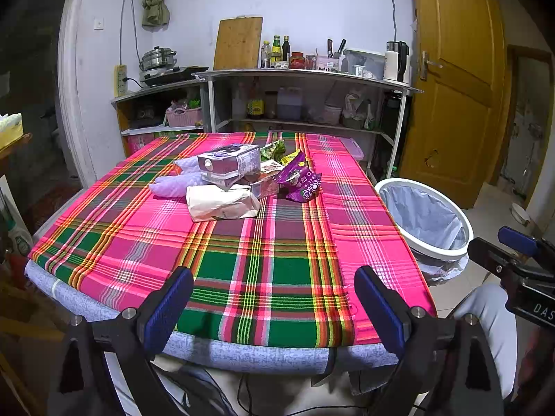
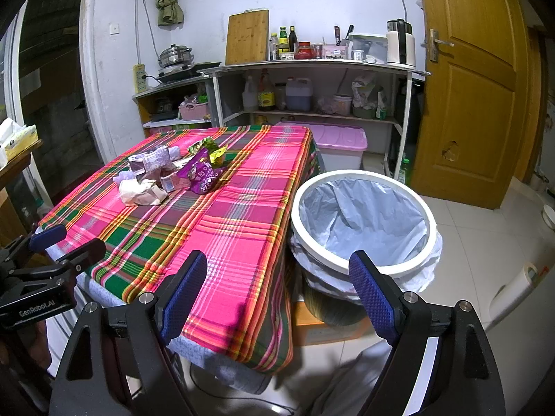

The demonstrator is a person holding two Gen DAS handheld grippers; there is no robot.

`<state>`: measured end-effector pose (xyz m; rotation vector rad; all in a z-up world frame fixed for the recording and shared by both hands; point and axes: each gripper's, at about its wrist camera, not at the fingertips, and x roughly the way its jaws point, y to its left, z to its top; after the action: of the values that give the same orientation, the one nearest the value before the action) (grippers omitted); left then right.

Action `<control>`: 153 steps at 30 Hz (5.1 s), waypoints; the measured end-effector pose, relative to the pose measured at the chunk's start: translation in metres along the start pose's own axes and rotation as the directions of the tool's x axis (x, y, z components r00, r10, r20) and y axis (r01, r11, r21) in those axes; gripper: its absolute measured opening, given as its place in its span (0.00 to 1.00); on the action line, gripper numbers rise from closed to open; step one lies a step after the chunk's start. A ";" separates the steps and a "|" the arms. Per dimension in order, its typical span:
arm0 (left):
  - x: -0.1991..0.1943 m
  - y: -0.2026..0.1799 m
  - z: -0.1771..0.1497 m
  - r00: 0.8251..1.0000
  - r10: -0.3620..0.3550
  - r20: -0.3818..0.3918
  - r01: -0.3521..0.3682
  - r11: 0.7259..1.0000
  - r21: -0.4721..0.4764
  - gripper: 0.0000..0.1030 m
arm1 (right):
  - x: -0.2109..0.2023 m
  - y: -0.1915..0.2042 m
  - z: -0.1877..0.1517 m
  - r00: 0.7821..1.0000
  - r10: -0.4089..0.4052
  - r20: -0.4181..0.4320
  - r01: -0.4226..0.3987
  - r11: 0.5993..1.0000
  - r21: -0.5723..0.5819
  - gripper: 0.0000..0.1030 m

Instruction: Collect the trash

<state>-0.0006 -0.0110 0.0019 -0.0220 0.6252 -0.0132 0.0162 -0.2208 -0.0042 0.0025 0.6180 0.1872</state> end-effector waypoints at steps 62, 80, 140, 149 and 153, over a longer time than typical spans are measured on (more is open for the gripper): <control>0.043 0.050 0.018 0.999 0.019 -0.028 -0.021 0.998 -0.066 0.91 | 0.053 0.016 0.024 0.993 0.111 -0.041 -0.113 0.993 -0.040 0.82; 0.091 0.100 0.070 0.997 -0.048 -0.053 0.042 0.993 -0.108 0.80 | 0.152 0.063 0.088 0.966 0.220 -0.136 -0.243 0.953 -0.183 0.82; 0.110 -0.035 0.123 0.900 -0.433 -0.054 0.436 0.896 0.080 0.60 | 0.104 -0.078 0.058 0.985 0.123 -0.117 -0.106 0.983 0.148 0.30; 0.134 -0.098 0.123 0.856 -0.505 -0.113 0.517 0.847 0.126 0.60 | 0.107 -0.115 0.042 0.986 0.057 -0.159 -0.024 0.978 0.205 0.30; 0.150 -0.123 0.118 0.837 -0.526 -0.149 0.545 0.826 0.144 0.60 | 0.111 -0.124 0.035 0.982 0.043 -0.182 -0.003 0.976 0.218 0.31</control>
<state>0.1894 -0.1350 0.0132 -0.0206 0.7035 -0.6267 0.1471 -0.3214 -0.0466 0.2059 0.8235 0.1423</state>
